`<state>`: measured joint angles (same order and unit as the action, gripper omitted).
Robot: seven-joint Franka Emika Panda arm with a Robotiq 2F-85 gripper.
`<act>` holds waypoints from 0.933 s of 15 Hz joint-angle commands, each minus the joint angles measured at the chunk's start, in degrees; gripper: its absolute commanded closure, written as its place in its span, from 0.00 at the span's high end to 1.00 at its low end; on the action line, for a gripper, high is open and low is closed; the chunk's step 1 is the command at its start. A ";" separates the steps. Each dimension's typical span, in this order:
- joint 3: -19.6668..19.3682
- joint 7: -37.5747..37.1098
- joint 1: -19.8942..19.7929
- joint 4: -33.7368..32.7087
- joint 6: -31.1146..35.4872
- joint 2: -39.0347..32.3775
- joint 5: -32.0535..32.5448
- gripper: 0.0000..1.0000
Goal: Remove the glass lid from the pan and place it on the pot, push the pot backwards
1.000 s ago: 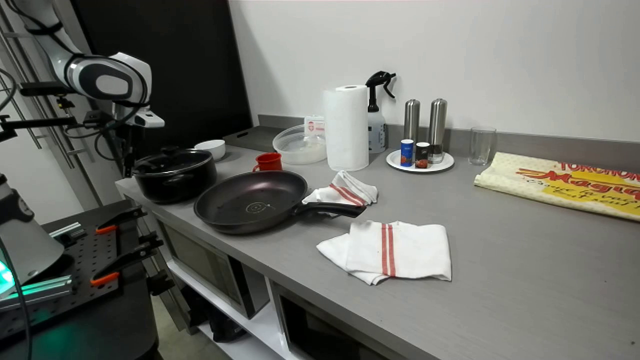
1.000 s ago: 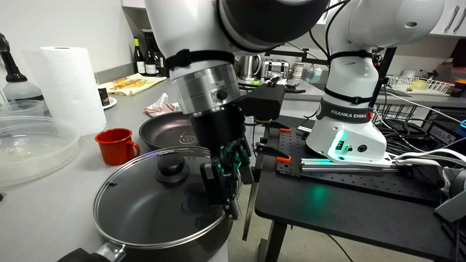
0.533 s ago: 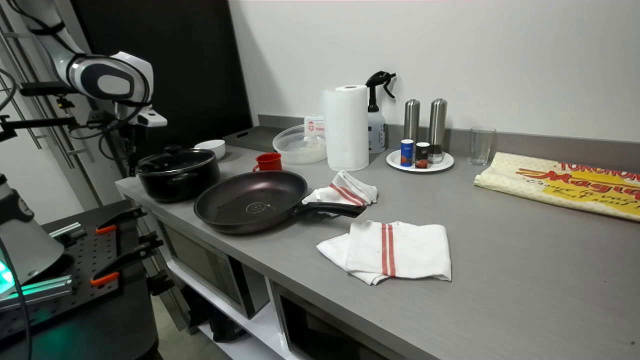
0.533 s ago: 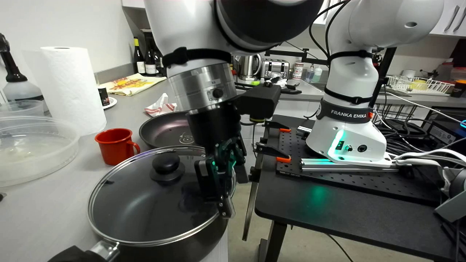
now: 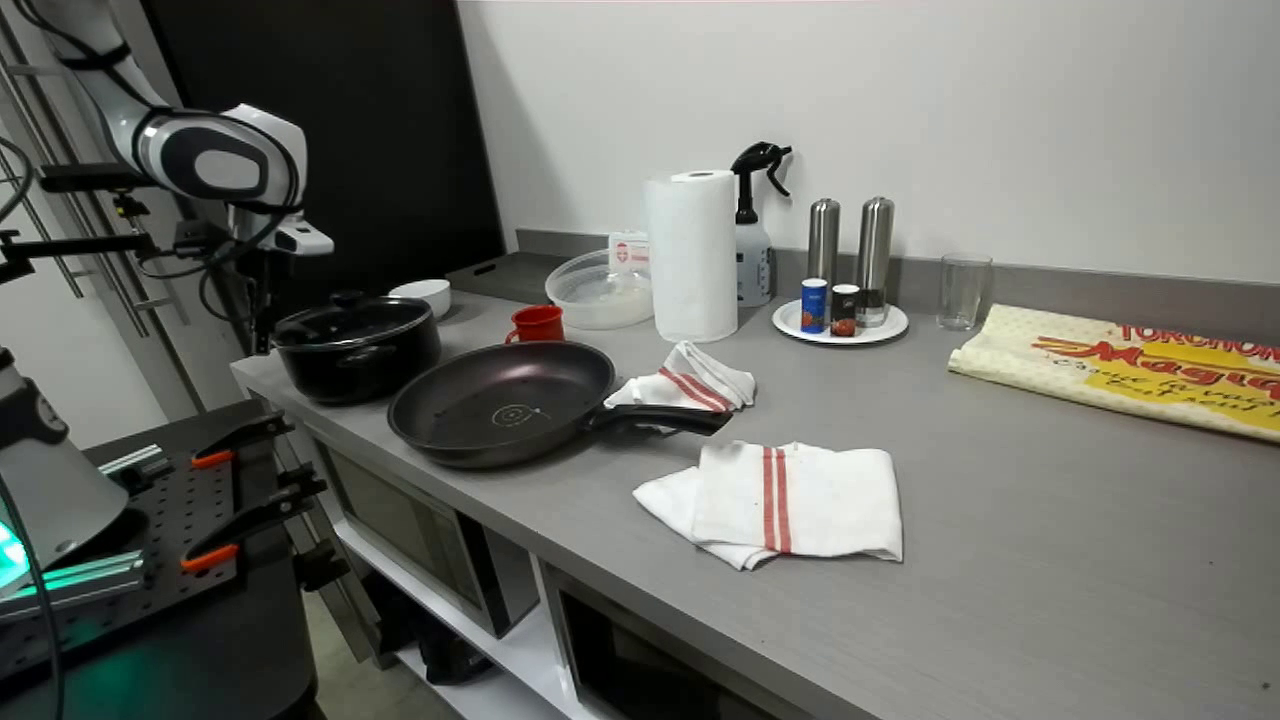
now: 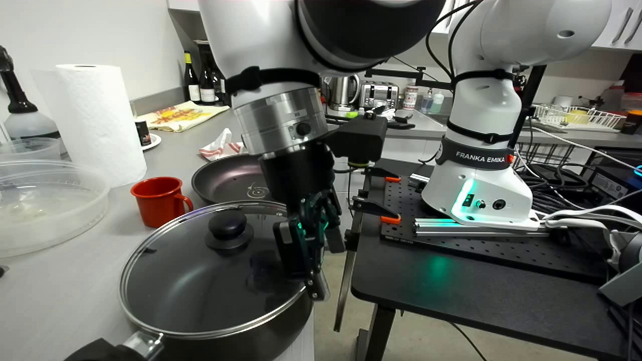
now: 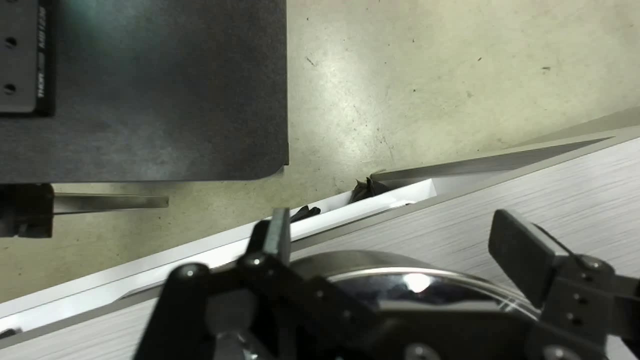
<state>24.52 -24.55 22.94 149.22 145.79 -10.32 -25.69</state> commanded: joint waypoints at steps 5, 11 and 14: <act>1.71 3.62 0.13 0.35 -3.95 1.50 -4.10 1.00; -1.08 1.04 0.28 -1.08 0.72 -0.68 1.13 1.00; -3.26 0.38 0.09 -2.00 4.36 -2.44 5.09 1.00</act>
<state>23.20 -23.02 22.95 148.84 147.15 -10.59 -24.17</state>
